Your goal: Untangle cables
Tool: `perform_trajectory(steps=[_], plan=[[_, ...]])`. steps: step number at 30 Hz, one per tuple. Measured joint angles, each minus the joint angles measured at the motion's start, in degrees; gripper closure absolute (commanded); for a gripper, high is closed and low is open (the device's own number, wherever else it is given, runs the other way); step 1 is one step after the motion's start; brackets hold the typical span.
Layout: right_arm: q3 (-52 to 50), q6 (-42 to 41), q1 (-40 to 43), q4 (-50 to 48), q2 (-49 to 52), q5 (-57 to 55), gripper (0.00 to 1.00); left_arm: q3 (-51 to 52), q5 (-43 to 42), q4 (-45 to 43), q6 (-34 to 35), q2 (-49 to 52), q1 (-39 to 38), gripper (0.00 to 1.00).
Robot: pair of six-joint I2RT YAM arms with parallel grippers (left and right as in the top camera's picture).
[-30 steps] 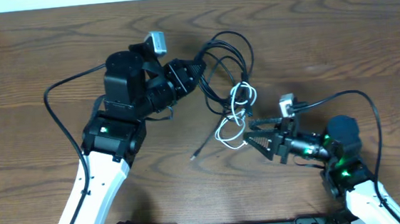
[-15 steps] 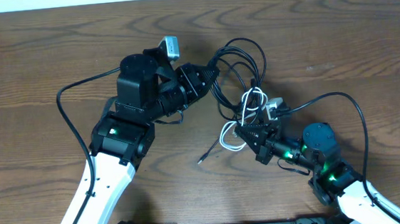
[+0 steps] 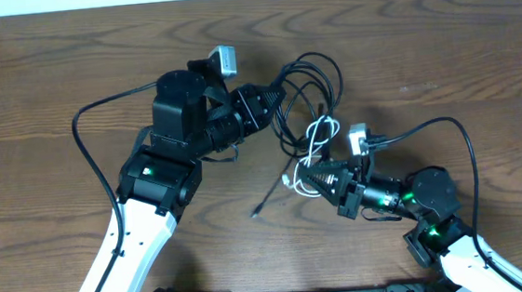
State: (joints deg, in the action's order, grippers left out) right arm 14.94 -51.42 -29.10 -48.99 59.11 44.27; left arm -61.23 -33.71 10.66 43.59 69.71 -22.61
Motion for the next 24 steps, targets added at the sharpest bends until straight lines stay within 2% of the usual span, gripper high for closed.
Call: perform_trajectory(steps=[4, 10, 14, 22, 24], plan=[[0.0, -2.2, 1.7, -4.5, 0.0, 7.6, 0.99, 0.0, -0.2, 2.9, -9.3, 0.0, 0.0, 0.92], [0.0, -7.3, 9.0, -14.7, 0.0, 8.8, 0.99, 0.0, -0.7, 7.6, -19.6, 0.0, 0.0, 0.93], [0.0, -8.9, 12.3, -12.1, 0.0, 6.1, 0.99, 0.0, -4.7, 7.4, -24.3, 0.0, 0.0, 0.92], [0.0, -10.1, 12.5, -9.1, 1.2, 0.0, 0.99, 0.0, -13.9, 7.5, -31.2, 0.0, -1.5, 0.92], [0.0, -10.1, 12.5, -8.7, 1.2, -1.4, 0.95, 0.0, -14.7, 7.4, -32.4, 0.0, -2.5, 0.92]])
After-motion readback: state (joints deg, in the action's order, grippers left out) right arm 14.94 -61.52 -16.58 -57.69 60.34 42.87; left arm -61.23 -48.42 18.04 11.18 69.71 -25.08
